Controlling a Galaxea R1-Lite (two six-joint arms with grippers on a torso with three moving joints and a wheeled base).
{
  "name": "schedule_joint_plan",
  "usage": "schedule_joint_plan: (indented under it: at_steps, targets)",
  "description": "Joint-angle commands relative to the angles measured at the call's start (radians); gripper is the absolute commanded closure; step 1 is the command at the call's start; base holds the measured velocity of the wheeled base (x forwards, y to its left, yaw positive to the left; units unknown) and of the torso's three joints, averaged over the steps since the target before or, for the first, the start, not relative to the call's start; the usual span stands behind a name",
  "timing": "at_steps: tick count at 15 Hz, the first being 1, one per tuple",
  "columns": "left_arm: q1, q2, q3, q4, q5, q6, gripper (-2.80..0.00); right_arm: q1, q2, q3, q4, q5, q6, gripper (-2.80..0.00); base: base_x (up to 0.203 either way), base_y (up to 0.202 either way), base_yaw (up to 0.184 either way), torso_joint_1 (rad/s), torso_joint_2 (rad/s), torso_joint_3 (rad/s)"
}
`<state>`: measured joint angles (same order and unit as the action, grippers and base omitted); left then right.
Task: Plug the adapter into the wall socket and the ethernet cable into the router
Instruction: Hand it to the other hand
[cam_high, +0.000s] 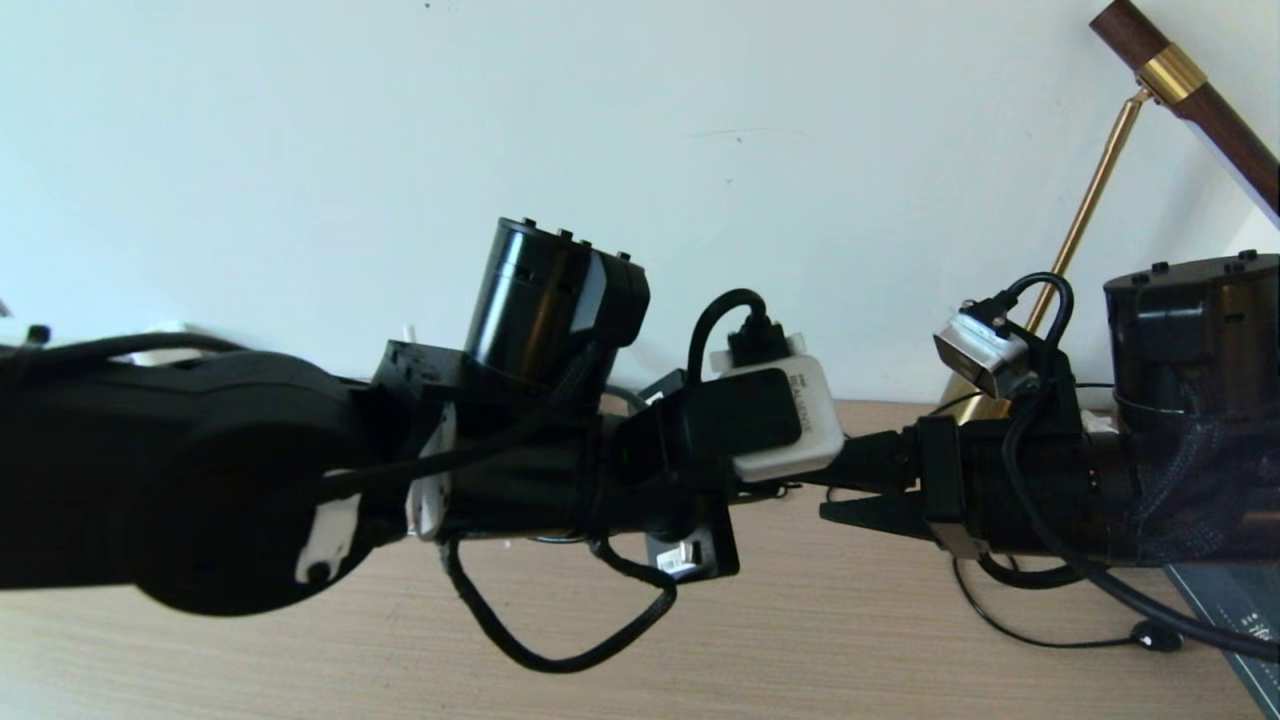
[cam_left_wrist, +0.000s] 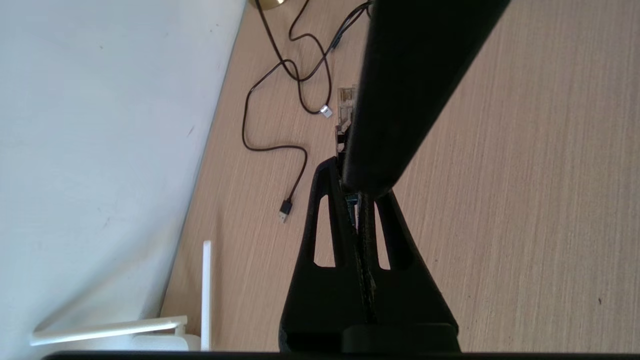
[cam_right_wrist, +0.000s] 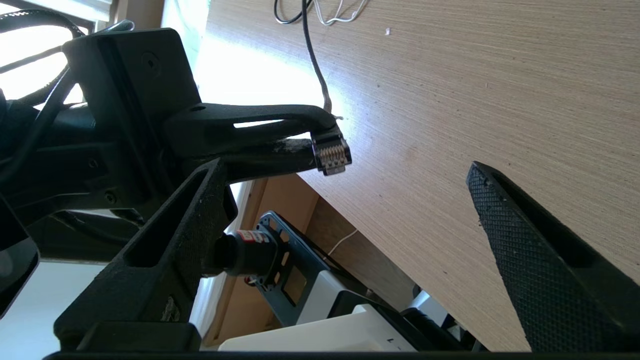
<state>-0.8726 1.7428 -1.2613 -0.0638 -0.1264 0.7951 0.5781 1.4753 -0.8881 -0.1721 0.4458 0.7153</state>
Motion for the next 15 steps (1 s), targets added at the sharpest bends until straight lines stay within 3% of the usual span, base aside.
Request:
schedule_joint_plan:
  at_steps: [1,7,8,15]
  targets:
    - [-0.008,0.007,-0.003,-0.001,-0.001,0.004,0.0,0.0,0.0,0.001,-0.001,0.004,0.004,-2.8,0.0,0.0,0.0,0.0,0.0,0.0]
    - [-0.017,0.015,-0.003,-0.008,-0.001,0.004,0.0,-0.001,0.007,0.0,-0.001,0.005,0.007,-2.8,0.0,0.0,0.0,0.0,0.0,0.0]
    - [-0.017,0.013,0.001,-0.008,0.001,0.004,0.0,0.0,0.01,-0.002,-0.001,0.004,0.009,0.0,0.0,0.0,0.0,0.0,0.0,0.0]
    - [-0.022,-0.006,0.038,-0.008,0.002,0.006,0.0,-0.001,0.01,-0.002,-0.001,0.004,0.01,0.0,0.0,0.0,0.0,0.0,0.0,0.0]
